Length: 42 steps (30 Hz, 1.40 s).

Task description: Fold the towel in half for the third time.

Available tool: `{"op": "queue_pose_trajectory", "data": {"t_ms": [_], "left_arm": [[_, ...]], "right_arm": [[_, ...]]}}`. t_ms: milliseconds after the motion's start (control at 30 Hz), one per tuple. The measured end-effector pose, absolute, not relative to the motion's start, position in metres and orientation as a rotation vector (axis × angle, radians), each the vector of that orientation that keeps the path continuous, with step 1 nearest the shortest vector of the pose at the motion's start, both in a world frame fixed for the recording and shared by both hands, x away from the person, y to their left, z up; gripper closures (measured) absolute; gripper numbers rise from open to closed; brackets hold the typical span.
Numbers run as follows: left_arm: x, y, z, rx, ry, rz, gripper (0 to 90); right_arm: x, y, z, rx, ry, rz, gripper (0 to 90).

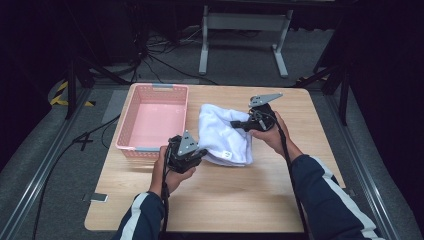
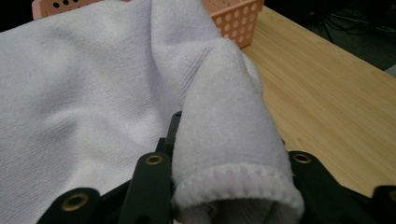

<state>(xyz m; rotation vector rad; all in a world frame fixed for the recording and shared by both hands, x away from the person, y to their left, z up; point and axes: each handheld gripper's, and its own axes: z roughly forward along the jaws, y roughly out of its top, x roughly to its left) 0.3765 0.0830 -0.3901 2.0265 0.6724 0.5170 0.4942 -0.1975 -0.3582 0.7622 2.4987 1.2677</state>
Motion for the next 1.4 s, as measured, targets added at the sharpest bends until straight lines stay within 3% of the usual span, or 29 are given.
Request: {"op": "queue_pose_trajectory", "data": {"t_ms": [1400], "left_arm": [[0.381,0.205,-0.367,1.762,1.010,0.737,72.8]], "right_arm": [[0.536,-0.052,-0.321,0.677,2.510,1.389,65.5]]}}
